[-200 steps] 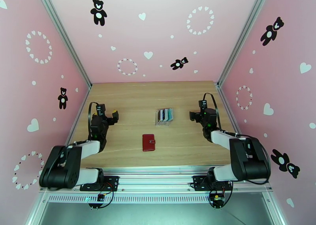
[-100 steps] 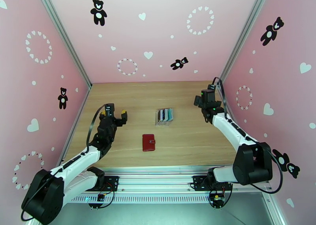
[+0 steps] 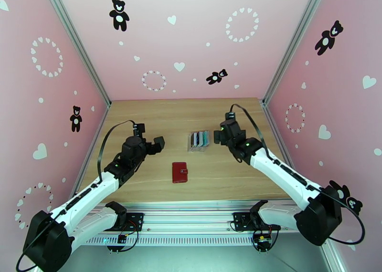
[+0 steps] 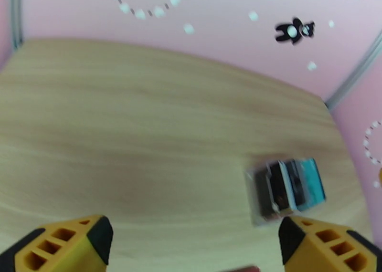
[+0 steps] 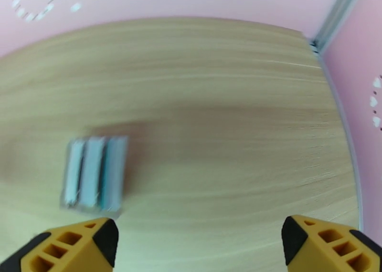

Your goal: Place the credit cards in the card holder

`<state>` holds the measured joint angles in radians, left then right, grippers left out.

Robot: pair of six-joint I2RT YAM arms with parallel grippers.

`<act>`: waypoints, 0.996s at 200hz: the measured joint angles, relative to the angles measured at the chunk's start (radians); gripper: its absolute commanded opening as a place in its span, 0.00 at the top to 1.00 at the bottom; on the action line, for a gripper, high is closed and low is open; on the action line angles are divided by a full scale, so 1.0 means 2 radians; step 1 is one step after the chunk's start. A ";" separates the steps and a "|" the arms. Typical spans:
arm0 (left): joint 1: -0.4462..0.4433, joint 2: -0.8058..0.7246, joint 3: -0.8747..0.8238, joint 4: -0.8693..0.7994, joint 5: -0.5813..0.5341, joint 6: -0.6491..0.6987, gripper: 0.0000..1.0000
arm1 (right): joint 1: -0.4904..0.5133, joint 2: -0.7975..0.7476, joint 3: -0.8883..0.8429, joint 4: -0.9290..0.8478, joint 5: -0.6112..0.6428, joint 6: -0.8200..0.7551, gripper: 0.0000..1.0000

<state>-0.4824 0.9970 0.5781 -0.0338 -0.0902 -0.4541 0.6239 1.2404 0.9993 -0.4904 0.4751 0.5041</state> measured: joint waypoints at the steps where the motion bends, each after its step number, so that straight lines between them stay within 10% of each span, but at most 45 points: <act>1: -0.001 0.000 0.000 -0.001 0.001 -0.001 0.02 | 0.002 0.000 0.000 -0.001 0.000 0.002 0.08; 115: -0.040 -0.048 -0.063 -0.127 0.060 -0.128 0.20 | 0.208 0.115 0.056 -0.064 -0.019 0.099 0.34; 199: -0.042 -0.110 -0.099 -0.176 0.091 -0.146 0.29 | 0.248 0.246 0.126 -0.081 -0.069 0.138 0.55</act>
<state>-0.5667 0.7776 0.3794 -0.3859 0.0917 -0.7464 1.1191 1.7329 1.2514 -0.6518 0.3367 0.7792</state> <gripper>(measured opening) 0.716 0.471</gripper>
